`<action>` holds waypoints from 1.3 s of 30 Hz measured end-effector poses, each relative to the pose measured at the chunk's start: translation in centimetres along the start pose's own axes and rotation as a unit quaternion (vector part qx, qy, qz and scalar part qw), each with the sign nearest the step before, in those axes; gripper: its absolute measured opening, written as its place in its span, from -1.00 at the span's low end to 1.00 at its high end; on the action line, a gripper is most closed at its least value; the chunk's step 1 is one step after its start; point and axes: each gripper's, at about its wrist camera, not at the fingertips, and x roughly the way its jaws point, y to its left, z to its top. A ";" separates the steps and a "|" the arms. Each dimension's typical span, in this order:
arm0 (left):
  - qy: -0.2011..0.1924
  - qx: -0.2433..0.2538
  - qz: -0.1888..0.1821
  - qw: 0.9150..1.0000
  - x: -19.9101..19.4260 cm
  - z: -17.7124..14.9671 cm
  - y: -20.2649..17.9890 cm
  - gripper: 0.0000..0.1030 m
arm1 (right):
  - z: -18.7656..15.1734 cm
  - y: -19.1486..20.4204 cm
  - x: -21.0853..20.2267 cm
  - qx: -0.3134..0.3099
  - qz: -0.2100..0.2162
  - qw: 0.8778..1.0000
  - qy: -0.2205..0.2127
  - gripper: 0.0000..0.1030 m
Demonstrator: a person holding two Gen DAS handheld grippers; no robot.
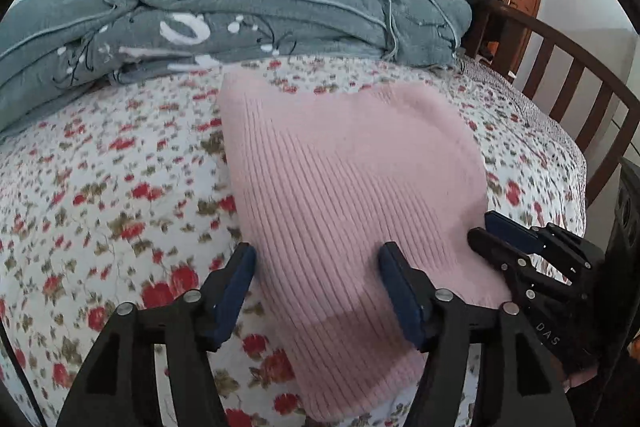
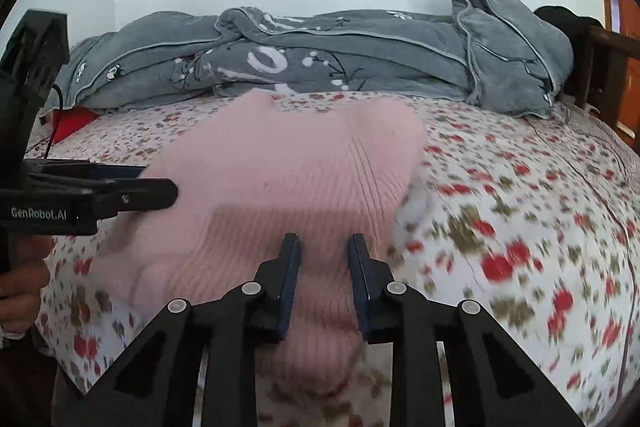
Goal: Fold small clothes
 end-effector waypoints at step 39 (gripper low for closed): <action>0.003 -0.170 -0.132 0.977 3.0 6.1 8.3 -0.31 | 8.1 -6.4 8.7 0.214 0.188 0.954 0.093 -0.38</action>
